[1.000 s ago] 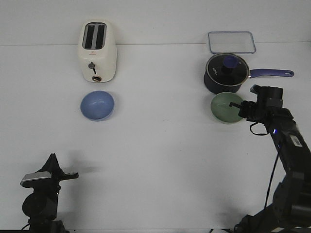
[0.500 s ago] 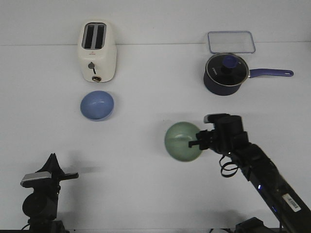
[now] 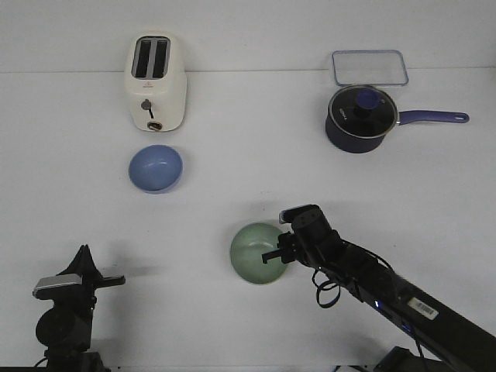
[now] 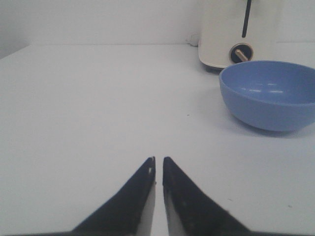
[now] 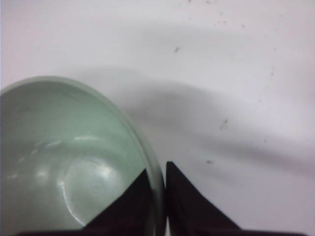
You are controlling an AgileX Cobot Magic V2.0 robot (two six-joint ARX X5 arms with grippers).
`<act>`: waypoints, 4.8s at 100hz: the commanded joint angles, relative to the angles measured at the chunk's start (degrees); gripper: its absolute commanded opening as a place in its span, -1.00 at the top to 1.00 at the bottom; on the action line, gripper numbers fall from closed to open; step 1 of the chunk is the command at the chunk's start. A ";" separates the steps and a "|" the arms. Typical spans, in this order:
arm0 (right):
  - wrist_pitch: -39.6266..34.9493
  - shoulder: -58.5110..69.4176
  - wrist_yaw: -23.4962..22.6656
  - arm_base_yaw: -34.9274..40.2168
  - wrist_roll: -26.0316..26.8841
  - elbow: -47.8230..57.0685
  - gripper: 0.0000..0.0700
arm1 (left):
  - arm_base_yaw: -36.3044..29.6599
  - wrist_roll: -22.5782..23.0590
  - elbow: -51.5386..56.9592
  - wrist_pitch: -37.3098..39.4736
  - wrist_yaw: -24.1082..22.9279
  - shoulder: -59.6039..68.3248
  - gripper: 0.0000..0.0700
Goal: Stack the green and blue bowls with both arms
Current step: 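Drag the green bowl with the right gripper toward the table center, then release the green bowl and pull the right gripper back, then reach the left gripper forward and grasp the light blue bowl's rim, then lift the blue bowl with the left gripper over the green bowl, then lower the blue bowl into the green bowl and open the left gripper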
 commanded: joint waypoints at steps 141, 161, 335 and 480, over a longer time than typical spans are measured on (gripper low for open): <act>-8.02 -62.42 21.86 7.43 -6.62 -16.41 -0.07 | 0.04 -24.11 -0.50 3.76 1.46 -0.07 0.97; -7.98 -62.42 21.92 7.43 -6.62 -16.41 -0.07 | 0.04 -29.03 12.13 1.05 4.61 9.14 0.97; -7.76 -62.42 23.45 7.43 -6.60 -16.41 -0.07 | -5.88 -17.03 69.05 -14.60 14.08 95.12 0.97; -7.54 -62.42 23.47 7.43 -7.08 -16.41 -0.07 | -46.34 -18.62 68.48 -22.03 10.03 87.78 -0.21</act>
